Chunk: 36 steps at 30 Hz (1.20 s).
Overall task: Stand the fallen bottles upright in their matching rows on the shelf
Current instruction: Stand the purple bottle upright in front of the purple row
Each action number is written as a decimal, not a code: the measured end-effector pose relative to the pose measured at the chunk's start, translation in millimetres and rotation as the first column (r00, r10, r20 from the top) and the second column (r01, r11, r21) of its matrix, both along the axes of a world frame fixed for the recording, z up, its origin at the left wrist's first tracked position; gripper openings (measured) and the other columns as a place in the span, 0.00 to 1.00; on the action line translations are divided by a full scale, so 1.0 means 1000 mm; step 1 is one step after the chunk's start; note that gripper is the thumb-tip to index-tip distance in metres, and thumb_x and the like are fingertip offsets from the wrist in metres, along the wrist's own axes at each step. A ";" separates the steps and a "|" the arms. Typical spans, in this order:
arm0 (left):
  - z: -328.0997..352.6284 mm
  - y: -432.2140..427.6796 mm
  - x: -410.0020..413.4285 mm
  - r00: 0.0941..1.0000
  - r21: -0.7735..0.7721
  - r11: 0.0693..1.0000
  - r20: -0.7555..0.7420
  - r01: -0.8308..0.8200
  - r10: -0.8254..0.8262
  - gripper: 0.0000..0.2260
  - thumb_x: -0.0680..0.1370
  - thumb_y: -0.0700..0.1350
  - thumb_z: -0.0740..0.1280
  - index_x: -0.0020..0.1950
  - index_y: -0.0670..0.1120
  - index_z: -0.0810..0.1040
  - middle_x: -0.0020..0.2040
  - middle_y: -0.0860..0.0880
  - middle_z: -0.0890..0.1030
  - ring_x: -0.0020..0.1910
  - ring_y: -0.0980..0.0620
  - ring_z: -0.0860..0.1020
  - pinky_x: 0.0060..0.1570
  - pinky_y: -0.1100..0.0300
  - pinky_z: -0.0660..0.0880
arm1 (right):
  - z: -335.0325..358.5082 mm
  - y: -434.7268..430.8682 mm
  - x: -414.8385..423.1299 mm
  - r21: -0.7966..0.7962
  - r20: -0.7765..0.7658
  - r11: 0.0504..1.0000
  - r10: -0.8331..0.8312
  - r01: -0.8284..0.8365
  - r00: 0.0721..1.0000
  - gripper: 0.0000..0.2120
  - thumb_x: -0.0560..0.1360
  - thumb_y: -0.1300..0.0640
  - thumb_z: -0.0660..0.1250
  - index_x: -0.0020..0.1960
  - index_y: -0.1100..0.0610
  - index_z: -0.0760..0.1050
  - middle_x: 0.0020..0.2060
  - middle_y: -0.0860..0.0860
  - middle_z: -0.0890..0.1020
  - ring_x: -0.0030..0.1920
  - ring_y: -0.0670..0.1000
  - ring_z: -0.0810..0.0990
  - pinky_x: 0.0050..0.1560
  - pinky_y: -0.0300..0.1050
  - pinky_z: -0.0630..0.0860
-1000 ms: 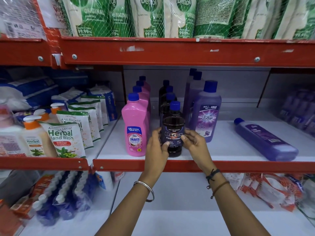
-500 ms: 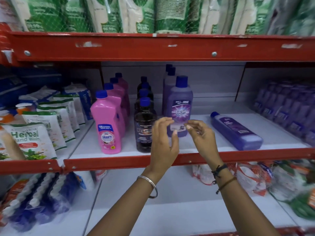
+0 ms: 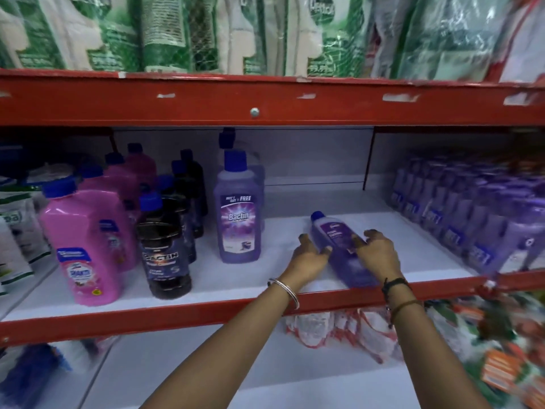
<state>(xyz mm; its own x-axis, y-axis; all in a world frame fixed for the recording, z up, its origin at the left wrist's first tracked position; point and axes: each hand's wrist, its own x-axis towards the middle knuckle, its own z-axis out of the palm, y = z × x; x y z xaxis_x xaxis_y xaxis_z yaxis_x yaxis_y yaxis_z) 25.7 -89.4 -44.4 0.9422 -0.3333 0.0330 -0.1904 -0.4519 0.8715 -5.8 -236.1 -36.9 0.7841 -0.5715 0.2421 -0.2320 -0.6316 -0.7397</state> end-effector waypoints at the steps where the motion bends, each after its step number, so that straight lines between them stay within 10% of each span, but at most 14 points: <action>1: 0.000 -0.008 0.002 1.000 -0.009 1.000 -0.013 -0.015 0.014 0.22 0.78 0.52 0.62 0.64 0.42 0.59 0.59 0.40 0.79 0.55 0.42 0.79 0.46 0.57 0.73 | 0.000 -0.009 0.005 0.046 -0.054 0.999 0.019 -0.017 0.998 0.18 0.76 0.53 0.64 0.58 0.66 0.74 0.61 0.67 0.76 0.60 0.66 0.74 0.59 0.54 0.71; 11: -0.003 -0.020 0.003 0.970 -0.344 0.931 -0.238 -0.122 0.039 0.26 0.70 0.45 0.73 0.56 0.49 0.58 0.57 0.43 0.76 0.54 0.44 0.78 0.53 0.52 0.76 | 0.001 -0.020 0.004 0.518 -0.031 0.827 0.273 -0.219 0.961 0.20 0.70 0.53 0.72 0.51 0.69 0.76 0.38 0.59 0.80 0.32 0.52 0.77 0.23 0.35 0.71; 19: 0.019 0.027 -0.010 0.996 -0.391 0.920 0.080 0.006 0.027 0.30 0.71 0.37 0.72 0.70 0.45 0.63 0.56 0.50 0.74 0.50 0.56 0.76 0.43 0.69 0.75 | 0.011 0.019 -0.018 0.644 0.355 0.583 0.344 -0.495 0.869 0.18 0.68 0.67 0.72 0.57 0.66 0.75 0.45 0.56 0.83 0.40 0.53 0.83 0.37 0.39 0.82; 26: 0.011 0.082 -0.036 0.950 -0.397 0.916 0.261 -0.055 0.171 0.24 0.73 0.44 0.71 0.67 0.51 0.68 0.64 0.47 0.75 0.60 0.48 0.77 0.54 0.50 0.80 | 0.013 0.071 -0.028 0.480 0.461 0.638 0.401 -0.603 0.792 0.24 0.65 0.64 0.75 0.58 0.57 0.71 0.48 0.47 0.81 0.47 0.45 0.81 0.36 0.33 0.79; 36: -0.003 0.165 -0.049 0.915 -0.453 0.884 0.300 -0.113 0.271 0.25 0.70 0.50 0.70 0.63 0.67 0.66 0.65 0.46 0.74 0.62 0.48 0.77 0.56 0.46 0.79 | -0.002 0.155 -0.026 0.393 0.480 0.607 0.505 -0.691 0.717 0.25 0.67 0.59 0.74 0.61 0.53 0.68 0.53 0.46 0.79 0.50 0.45 0.81 0.39 0.33 0.79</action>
